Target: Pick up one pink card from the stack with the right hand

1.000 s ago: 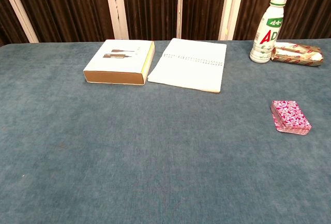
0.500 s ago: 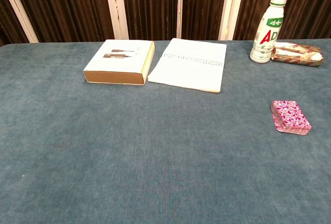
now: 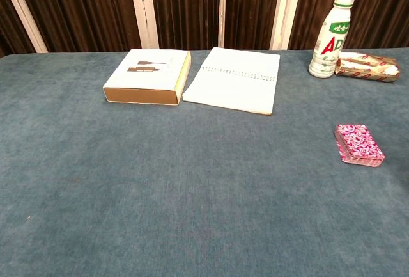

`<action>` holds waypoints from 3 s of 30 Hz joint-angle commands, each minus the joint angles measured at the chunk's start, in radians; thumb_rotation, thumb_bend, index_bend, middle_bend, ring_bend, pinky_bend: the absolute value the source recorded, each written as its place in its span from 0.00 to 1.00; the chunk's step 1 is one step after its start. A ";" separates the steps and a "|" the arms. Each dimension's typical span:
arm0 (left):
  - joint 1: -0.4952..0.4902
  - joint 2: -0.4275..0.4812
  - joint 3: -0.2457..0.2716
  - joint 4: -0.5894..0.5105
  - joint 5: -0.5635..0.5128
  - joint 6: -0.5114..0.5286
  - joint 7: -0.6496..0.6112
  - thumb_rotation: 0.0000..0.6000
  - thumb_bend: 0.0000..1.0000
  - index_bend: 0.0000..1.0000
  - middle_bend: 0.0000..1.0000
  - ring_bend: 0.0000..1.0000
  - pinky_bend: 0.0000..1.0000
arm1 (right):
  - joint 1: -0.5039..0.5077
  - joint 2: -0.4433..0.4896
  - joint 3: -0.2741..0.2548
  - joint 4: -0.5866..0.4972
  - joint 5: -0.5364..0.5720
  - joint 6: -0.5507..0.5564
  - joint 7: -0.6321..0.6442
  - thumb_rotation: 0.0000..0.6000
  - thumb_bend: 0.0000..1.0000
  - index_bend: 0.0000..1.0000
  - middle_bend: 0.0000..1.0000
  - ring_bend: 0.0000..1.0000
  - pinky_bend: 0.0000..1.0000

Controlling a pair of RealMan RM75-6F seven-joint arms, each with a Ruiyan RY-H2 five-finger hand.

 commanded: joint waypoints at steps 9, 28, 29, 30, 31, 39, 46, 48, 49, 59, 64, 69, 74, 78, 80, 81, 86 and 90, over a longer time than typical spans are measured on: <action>-0.007 0.016 0.004 -0.014 -0.014 -0.029 -0.026 1.00 0.04 0.00 0.00 0.00 0.00 | 0.193 -0.175 0.082 0.038 0.372 -0.149 -0.276 1.00 0.29 0.09 0.00 0.00 0.00; -0.019 0.028 0.002 -0.034 -0.038 -0.064 -0.038 1.00 0.04 0.00 0.00 0.00 0.00 | 0.322 -0.272 0.088 0.150 0.618 -0.174 -0.367 1.00 0.29 0.21 0.01 0.00 0.00; -0.020 0.029 0.001 -0.034 -0.040 -0.065 -0.040 1.00 0.04 0.00 0.00 0.00 0.00 | 0.325 -0.274 0.087 0.153 0.624 -0.173 -0.369 1.00 0.29 0.21 0.01 0.00 0.00; -0.020 0.029 0.001 -0.034 -0.041 -0.066 -0.040 1.00 0.04 0.00 0.00 0.00 0.00 | 0.328 -0.275 0.086 0.154 0.629 -0.173 -0.369 1.00 0.29 0.21 0.01 0.00 0.00; -0.020 0.029 0.001 -0.034 -0.042 -0.067 -0.041 1.00 0.04 0.00 0.00 0.00 0.00 | 0.331 -0.276 0.084 0.155 0.632 -0.171 -0.369 1.00 0.29 0.21 0.01 0.00 0.00; -0.021 0.031 0.003 -0.037 -0.043 -0.070 -0.042 1.00 0.04 0.00 0.00 0.00 0.00 | 0.345 -0.274 0.071 0.167 0.660 -0.169 -0.363 1.00 0.29 0.17 0.01 0.00 0.00; -0.022 0.033 0.003 -0.038 -0.047 -0.074 -0.041 1.00 0.04 0.00 0.00 0.00 0.00 | 0.352 -0.275 0.065 0.161 0.663 -0.161 -0.350 1.00 0.29 0.12 0.01 0.00 0.00; -0.022 0.033 0.003 -0.039 -0.047 -0.074 -0.041 1.00 0.04 0.00 0.00 0.00 0.00 | 0.354 -0.274 0.065 0.154 0.659 -0.155 -0.346 1.00 0.29 0.11 0.01 0.00 0.00; -0.022 0.033 0.003 -0.039 -0.047 -0.075 -0.041 1.00 0.04 0.00 0.00 0.00 0.00 | 0.356 -0.272 0.065 0.148 0.657 -0.150 -0.345 1.00 0.29 0.11 0.01 0.00 0.00; -0.022 0.036 0.005 -0.041 -0.046 -0.075 -0.048 1.00 0.04 0.00 0.00 0.00 0.00 | 0.364 -0.246 0.050 0.090 0.673 -0.115 -0.360 1.00 0.29 0.10 0.01 0.00 0.00; -0.022 0.037 0.007 -0.043 -0.044 -0.075 -0.049 1.00 0.04 0.00 0.00 0.00 0.00 | 0.367 -0.242 0.033 0.072 0.702 -0.107 -0.374 1.00 0.29 0.09 0.01 0.00 0.00; -0.022 0.036 0.006 -0.043 -0.042 -0.073 -0.050 1.00 0.04 0.00 0.00 0.00 0.00 | 0.374 -0.249 0.027 0.086 0.735 -0.114 -0.374 1.00 0.29 0.00 0.00 0.00 0.00; -0.022 0.036 0.006 -0.043 -0.045 -0.074 -0.050 1.00 0.04 0.00 0.00 0.00 0.00 | 0.384 -0.258 0.027 0.109 0.753 -0.120 -0.369 1.00 0.29 0.00 0.00 0.00 0.00; -0.023 0.036 0.007 -0.043 -0.047 -0.078 -0.049 1.00 0.04 0.00 0.00 0.00 0.00 | 0.392 -0.264 0.025 0.129 0.771 -0.128 -0.370 1.00 0.29 0.01 0.00 0.00 0.00; -0.023 0.037 0.007 -0.043 -0.047 -0.079 -0.049 1.00 0.04 0.00 0.00 0.00 0.00 | 0.396 -0.266 0.023 0.137 0.780 -0.132 -0.371 1.00 0.29 0.03 0.00 0.00 0.00; -0.024 0.037 0.007 -0.044 -0.047 -0.079 -0.048 1.00 0.04 0.00 0.00 0.00 0.00 | 0.398 -0.267 0.023 0.142 0.786 -0.135 -0.371 1.00 0.29 0.04 0.00 0.00 0.00; -0.025 0.038 0.009 -0.045 -0.050 -0.084 -0.047 1.00 0.04 0.00 0.00 0.00 0.00 | 0.406 -0.272 0.020 0.171 0.809 -0.154 -0.368 1.00 0.29 0.09 0.00 0.00 0.00; -0.026 0.038 0.009 -0.046 -0.049 -0.085 -0.045 1.00 0.04 0.00 0.00 0.00 0.00 | 0.409 -0.276 0.020 0.182 0.810 -0.161 -0.357 1.00 0.29 0.18 0.00 0.00 0.00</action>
